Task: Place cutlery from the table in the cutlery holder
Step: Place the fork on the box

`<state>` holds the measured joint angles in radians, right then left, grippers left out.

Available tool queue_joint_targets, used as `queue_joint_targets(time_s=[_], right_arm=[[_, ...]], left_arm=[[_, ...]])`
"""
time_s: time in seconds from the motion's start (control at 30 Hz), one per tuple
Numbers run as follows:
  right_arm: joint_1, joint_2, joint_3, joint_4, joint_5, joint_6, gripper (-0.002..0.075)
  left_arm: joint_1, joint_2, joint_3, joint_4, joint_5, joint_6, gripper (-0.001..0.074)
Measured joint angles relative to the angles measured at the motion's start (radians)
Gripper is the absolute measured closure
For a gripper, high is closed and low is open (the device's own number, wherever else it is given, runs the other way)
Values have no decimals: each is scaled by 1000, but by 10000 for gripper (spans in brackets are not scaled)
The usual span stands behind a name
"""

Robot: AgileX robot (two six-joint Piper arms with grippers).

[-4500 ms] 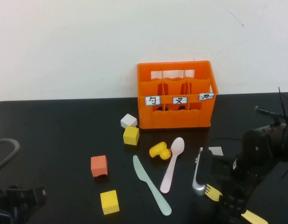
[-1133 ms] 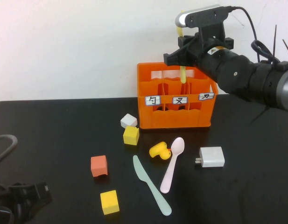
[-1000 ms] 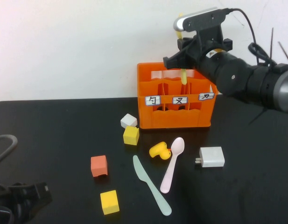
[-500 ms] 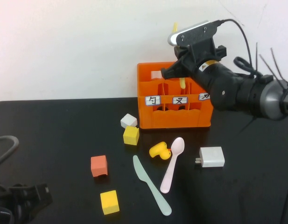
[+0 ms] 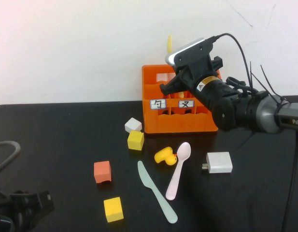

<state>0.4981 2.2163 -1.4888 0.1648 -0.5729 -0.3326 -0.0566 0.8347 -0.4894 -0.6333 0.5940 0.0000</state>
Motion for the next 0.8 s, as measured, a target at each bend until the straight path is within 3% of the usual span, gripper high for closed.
queue_joint_targets(time_s=[0.17,0.4,0.5,0.67,0.8], right_arm=[[0,2,0,-4,12,2,654],[0,2,0,-9,79,6,397],[0,-1,0,-21,79,6,359],[0,-87,0,-47,170,6,375],[0,-217,0,-85,349,2,539]], left_arm=[[0,0,0,0,0,0,736],[0,0,0,0,0,0,736],[0,0,0,0,0,0,736],[0,0,0,0,-13,7,736],[0,0,0,0,-38,10,736]])
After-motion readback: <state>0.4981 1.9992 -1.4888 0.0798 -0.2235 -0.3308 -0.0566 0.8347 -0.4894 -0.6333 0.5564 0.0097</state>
